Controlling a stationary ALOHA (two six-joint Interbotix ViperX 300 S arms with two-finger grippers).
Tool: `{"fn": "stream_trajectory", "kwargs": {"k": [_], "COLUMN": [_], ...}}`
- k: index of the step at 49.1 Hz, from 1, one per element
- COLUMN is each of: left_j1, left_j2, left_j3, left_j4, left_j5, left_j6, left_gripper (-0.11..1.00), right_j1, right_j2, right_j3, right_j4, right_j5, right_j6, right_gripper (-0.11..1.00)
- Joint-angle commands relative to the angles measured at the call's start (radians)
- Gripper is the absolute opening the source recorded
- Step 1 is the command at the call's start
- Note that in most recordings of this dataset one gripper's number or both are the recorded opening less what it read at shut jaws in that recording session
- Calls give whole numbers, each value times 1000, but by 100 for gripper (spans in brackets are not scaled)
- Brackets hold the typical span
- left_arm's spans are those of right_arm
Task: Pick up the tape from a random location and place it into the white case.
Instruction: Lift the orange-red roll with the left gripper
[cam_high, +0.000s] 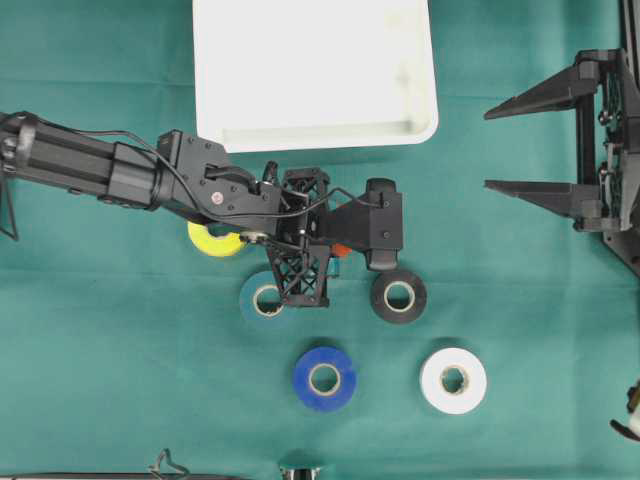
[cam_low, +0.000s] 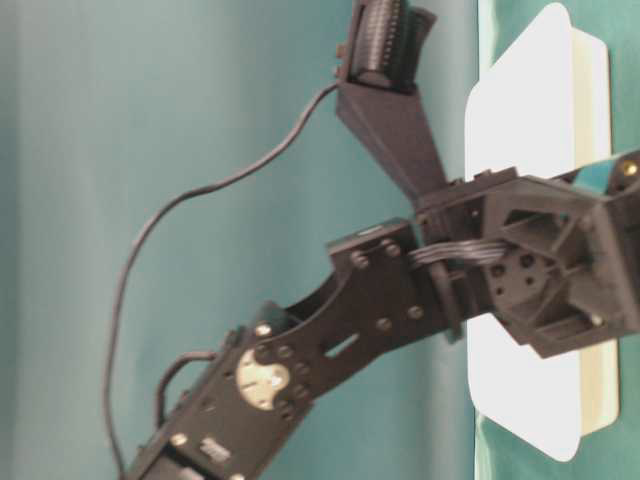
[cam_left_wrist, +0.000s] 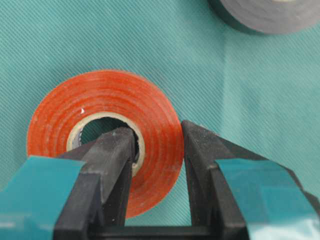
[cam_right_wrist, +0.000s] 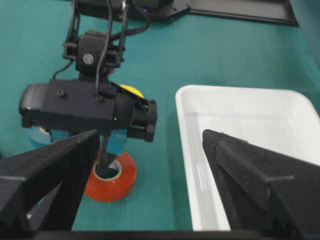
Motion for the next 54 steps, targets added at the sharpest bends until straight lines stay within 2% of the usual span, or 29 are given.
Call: {"fn": "stream_trajectory", "kwargs": {"k": [1, 19, 38, 54], "left_j1": [-5, -5, -5, -5], "left_j2": [-83, -247, -279, -334], "left_j3": [-23, -55, -178, -258], "left_j4": [-2, -2, 2, 5], "left_j5": [20, 106, 273, 341], "left_j6": [2, 2, 12, 43], "left_gripper": [23, 23, 23, 23], "right_j1": [0, -2, 0, 0], "right_j2": [5, 5, 5, 3], "right_j3": [-21, -23, -23, -23], "right_j4": [-2, -2, 0, -2], "right_j5": [-2, 2, 2, 11], "right_j6": [0, 0, 0, 0], "right_gripper": [93, 93, 93, 93]}}
